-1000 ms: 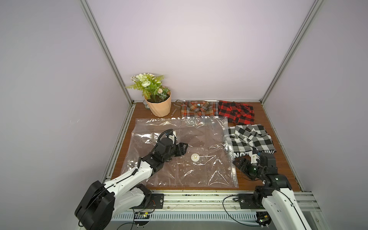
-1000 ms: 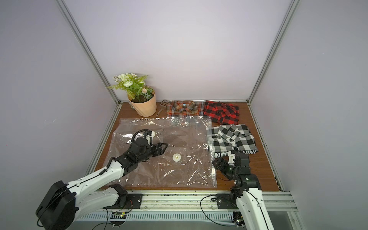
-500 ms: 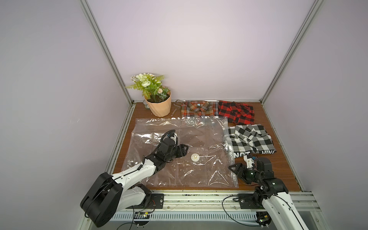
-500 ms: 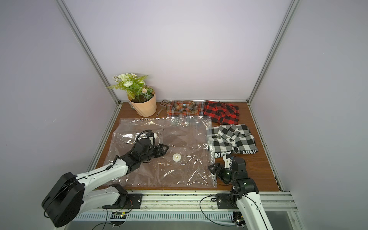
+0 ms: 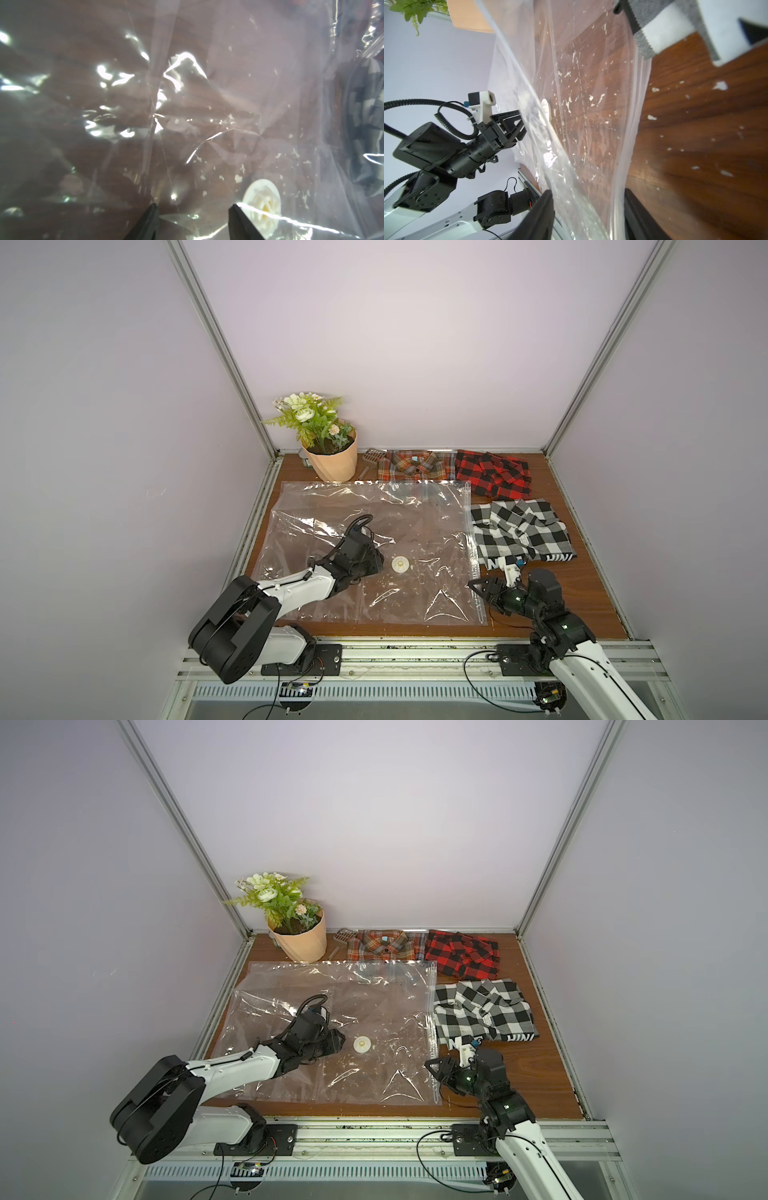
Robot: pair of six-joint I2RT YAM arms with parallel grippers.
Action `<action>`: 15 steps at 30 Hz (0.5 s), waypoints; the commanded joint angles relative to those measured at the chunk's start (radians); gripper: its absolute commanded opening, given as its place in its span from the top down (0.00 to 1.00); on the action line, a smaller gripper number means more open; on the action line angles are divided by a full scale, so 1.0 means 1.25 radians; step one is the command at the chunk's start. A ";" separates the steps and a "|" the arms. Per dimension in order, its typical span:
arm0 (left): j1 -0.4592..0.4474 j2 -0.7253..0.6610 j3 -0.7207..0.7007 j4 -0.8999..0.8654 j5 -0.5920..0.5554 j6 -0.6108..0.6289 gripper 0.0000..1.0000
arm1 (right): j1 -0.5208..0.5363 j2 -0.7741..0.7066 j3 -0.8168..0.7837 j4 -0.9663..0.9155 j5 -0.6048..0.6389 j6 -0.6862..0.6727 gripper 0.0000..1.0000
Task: Take the shirt out of the vacuum bag
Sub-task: Adjust the vacuum bag at the center of the board.
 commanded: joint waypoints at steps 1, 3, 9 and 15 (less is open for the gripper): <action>0.008 0.036 -0.009 0.002 -0.005 -0.021 0.51 | 0.027 0.037 -0.082 -0.026 0.028 0.036 0.48; 0.008 0.065 -0.005 0.005 0.016 -0.014 0.53 | 0.040 0.063 -0.085 -0.003 0.032 0.038 0.51; 0.008 0.110 -0.022 0.061 0.059 -0.018 0.60 | 0.075 0.099 -0.090 0.056 0.048 0.050 0.62; 0.008 0.094 -0.014 0.042 0.050 -0.003 0.60 | 0.078 0.086 -0.070 0.070 0.067 0.052 0.90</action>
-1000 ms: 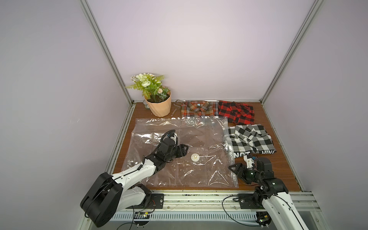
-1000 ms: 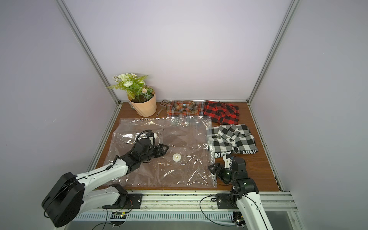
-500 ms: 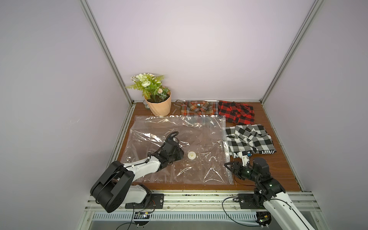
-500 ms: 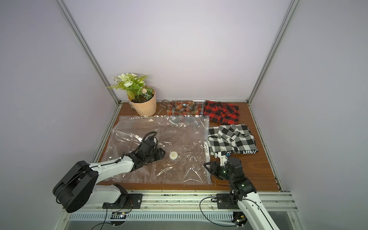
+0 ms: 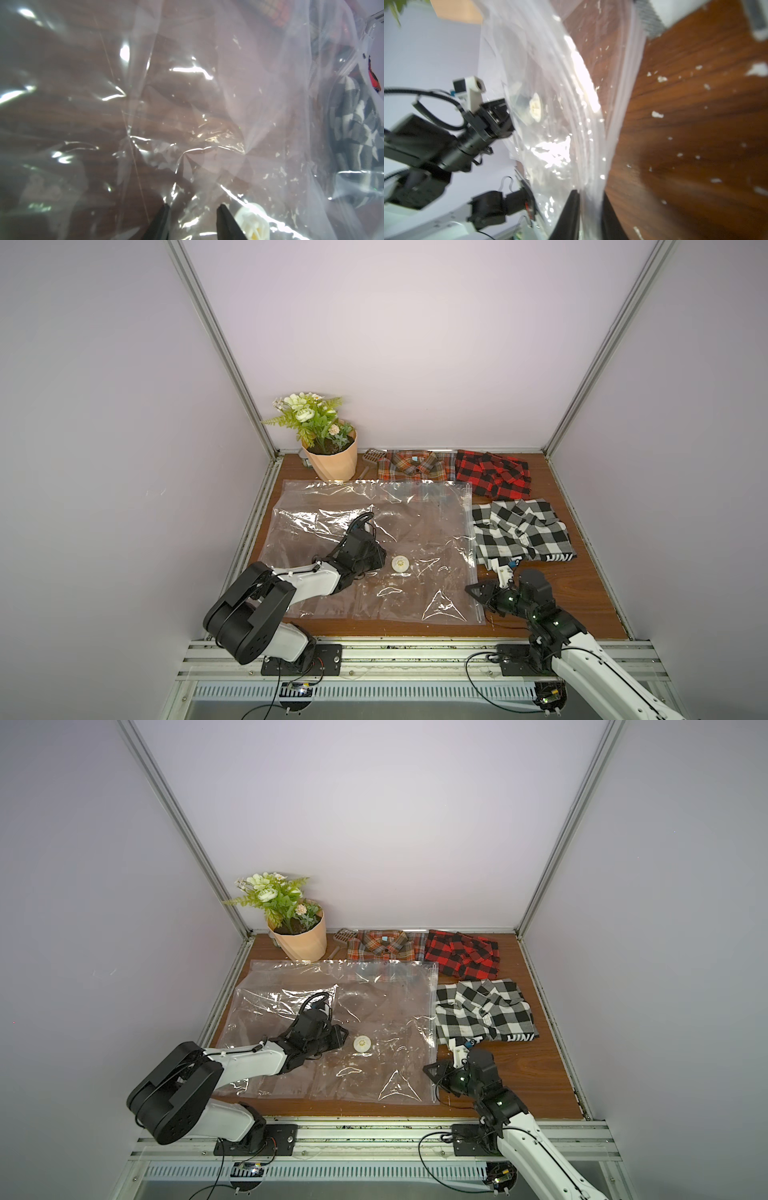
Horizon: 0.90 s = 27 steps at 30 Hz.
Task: Take the shirt out of the vacuum bag
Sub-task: Adjust the vacuum bag at the center of the board.
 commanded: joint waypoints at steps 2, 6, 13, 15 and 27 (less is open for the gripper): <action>0.007 0.005 -0.020 -0.098 0.007 -0.003 0.60 | 0.006 0.009 -0.029 -0.032 0.006 0.000 0.99; 0.007 -0.013 -0.027 -0.103 0.002 -0.006 0.60 | 0.015 0.079 -0.018 0.082 -0.030 0.006 1.00; 0.008 -0.019 -0.035 -0.103 0.006 -0.003 0.60 | 0.067 0.240 0.138 0.177 -0.050 -0.044 1.00; 0.009 -0.020 -0.036 -0.102 0.009 -0.002 0.60 | 0.075 0.255 0.196 0.155 -0.045 -0.067 1.00; 0.002 -0.130 -0.005 -0.092 0.062 0.033 0.46 | 0.045 0.245 0.597 -0.238 0.066 -0.255 1.00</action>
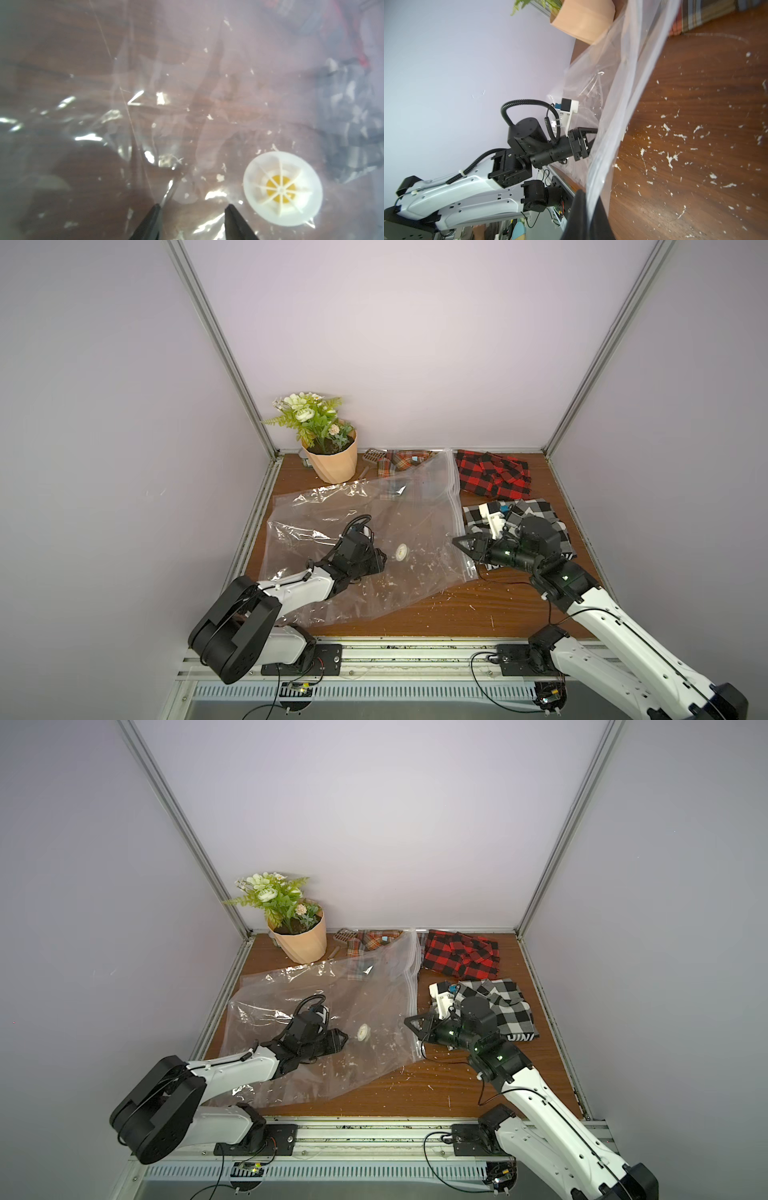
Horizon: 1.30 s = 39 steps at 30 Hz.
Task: Take the shirt out of the vacuum bag
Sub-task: Adjust the vacuum bag at the center of the board.
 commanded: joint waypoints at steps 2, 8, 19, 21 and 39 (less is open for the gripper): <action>-0.004 -0.037 0.037 -0.021 0.041 0.009 0.42 | -0.052 -0.024 0.080 -0.177 0.079 -0.082 1.00; -0.020 -0.033 0.119 -0.081 0.022 0.029 0.38 | -0.133 -0.034 0.159 -0.292 0.086 -0.123 1.00; -0.007 0.068 0.209 -0.129 -0.035 0.077 0.35 | -0.172 -0.032 0.332 -0.500 0.093 -0.259 1.00; -0.007 0.091 0.216 -0.111 -0.048 0.081 0.35 | -0.172 -0.024 0.378 -0.531 0.086 -0.280 1.00; -0.131 0.228 0.255 -0.055 -0.004 0.055 0.38 | -0.172 0.007 0.594 -0.640 -0.020 -0.381 1.00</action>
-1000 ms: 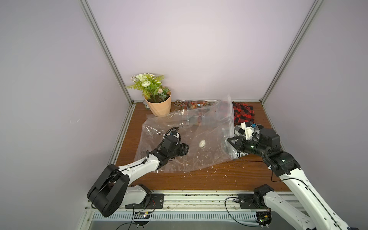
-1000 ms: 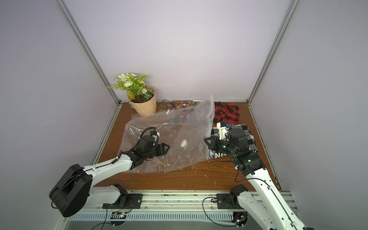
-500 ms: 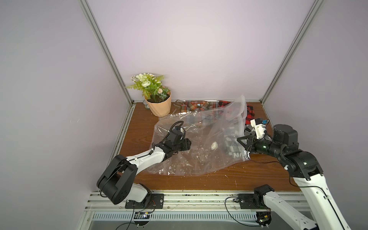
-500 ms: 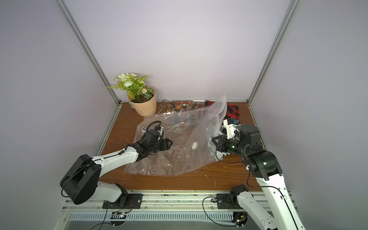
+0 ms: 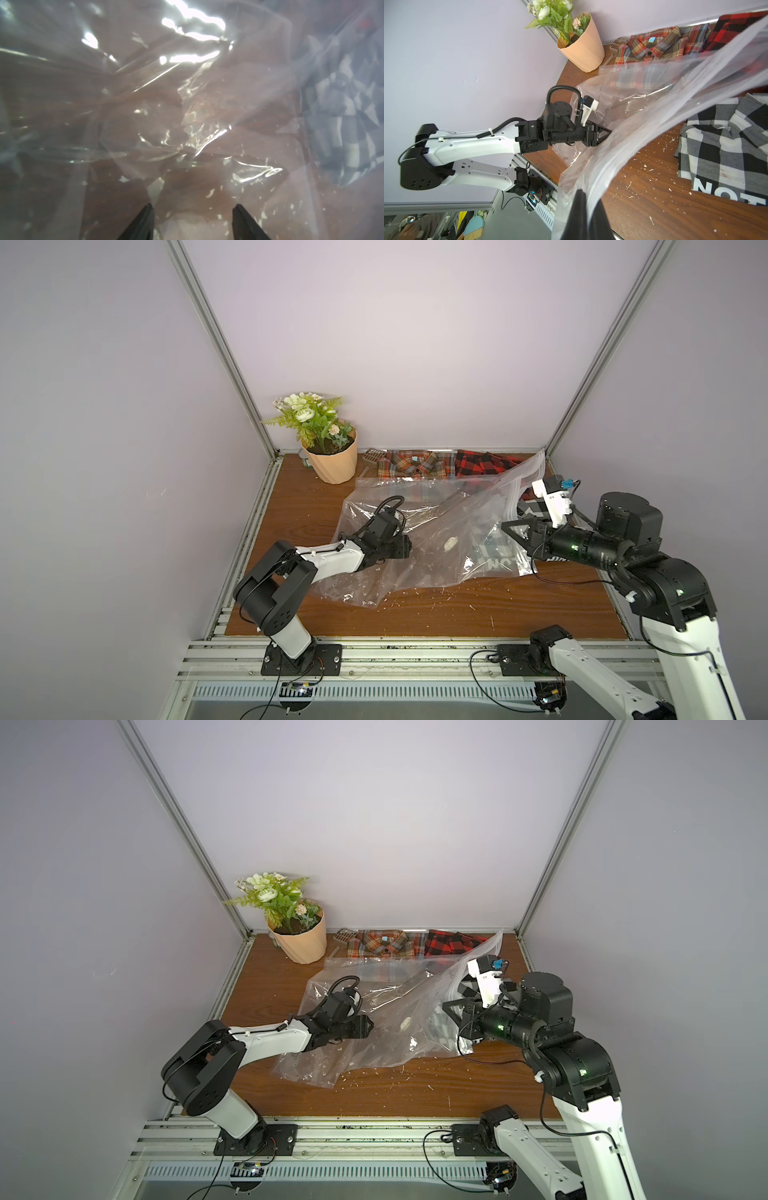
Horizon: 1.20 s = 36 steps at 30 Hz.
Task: Take the shirt out of the vacuum bag
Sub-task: Adjust the vacuum bag at the center of the board.
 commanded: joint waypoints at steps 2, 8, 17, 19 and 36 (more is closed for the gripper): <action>-0.063 -0.044 -0.052 0.037 0.029 -0.067 0.38 | -0.002 -0.010 0.020 0.007 -0.028 -0.030 1.00; -0.151 -0.069 -0.104 0.127 0.053 -0.168 0.38 | -0.001 -0.005 -0.104 0.191 -0.181 0.024 1.00; -0.160 -0.064 -0.100 0.159 0.058 -0.182 0.38 | 0.138 0.014 -0.266 0.447 -0.254 0.115 1.00; -0.160 -0.050 -0.102 0.172 0.051 -0.184 0.38 | 0.183 0.033 -0.280 0.509 -0.251 0.134 1.00; -0.153 0.013 -0.116 0.273 0.054 -0.198 0.38 | 0.417 0.282 -0.099 0.663 -0.215 0.113 1.00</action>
